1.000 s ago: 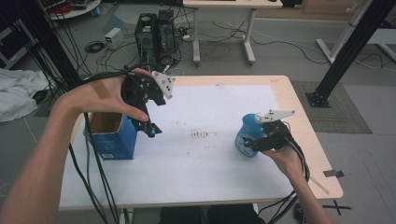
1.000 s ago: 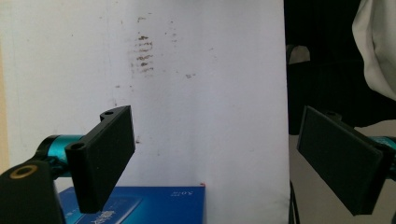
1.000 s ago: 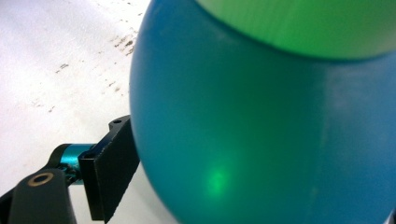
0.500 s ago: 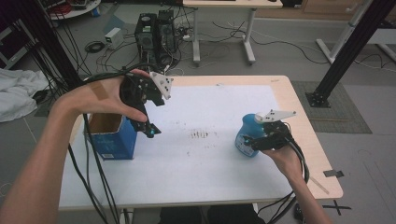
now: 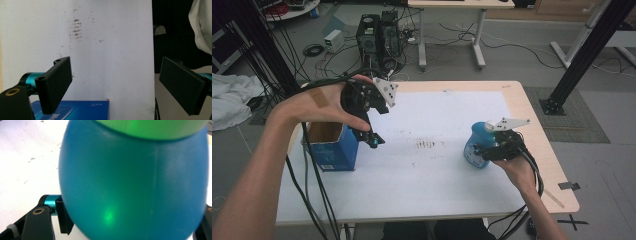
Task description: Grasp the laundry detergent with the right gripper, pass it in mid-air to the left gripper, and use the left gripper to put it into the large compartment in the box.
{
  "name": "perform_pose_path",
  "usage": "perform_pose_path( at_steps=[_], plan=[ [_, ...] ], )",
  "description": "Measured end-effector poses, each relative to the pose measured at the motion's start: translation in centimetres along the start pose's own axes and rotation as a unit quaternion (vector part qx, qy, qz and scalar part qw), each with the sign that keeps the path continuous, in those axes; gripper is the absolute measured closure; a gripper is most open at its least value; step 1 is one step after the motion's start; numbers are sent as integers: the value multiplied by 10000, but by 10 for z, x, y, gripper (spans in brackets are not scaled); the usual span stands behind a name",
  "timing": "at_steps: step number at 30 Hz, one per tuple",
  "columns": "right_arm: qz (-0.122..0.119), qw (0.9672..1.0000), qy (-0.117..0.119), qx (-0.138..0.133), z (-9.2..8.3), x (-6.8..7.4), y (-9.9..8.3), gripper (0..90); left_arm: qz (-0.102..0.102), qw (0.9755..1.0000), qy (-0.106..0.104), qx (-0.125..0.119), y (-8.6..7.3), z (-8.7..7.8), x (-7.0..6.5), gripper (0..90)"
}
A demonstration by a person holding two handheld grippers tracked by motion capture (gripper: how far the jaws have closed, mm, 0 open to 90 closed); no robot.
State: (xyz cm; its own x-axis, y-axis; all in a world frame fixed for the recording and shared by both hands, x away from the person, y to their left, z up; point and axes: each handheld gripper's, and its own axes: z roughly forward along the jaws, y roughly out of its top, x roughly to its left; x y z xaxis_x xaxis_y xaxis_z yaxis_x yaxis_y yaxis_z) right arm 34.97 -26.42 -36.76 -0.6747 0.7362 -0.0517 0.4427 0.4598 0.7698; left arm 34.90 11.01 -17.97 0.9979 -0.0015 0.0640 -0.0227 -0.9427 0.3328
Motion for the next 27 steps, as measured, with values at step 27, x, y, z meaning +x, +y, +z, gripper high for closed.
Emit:
perform_pose_path(
  at_steps=[27],
  plan=[
    [53,9998,130,-145,1,0,-3,441,-15,10000,19,-32,-2,2,0,114]
  ],
)
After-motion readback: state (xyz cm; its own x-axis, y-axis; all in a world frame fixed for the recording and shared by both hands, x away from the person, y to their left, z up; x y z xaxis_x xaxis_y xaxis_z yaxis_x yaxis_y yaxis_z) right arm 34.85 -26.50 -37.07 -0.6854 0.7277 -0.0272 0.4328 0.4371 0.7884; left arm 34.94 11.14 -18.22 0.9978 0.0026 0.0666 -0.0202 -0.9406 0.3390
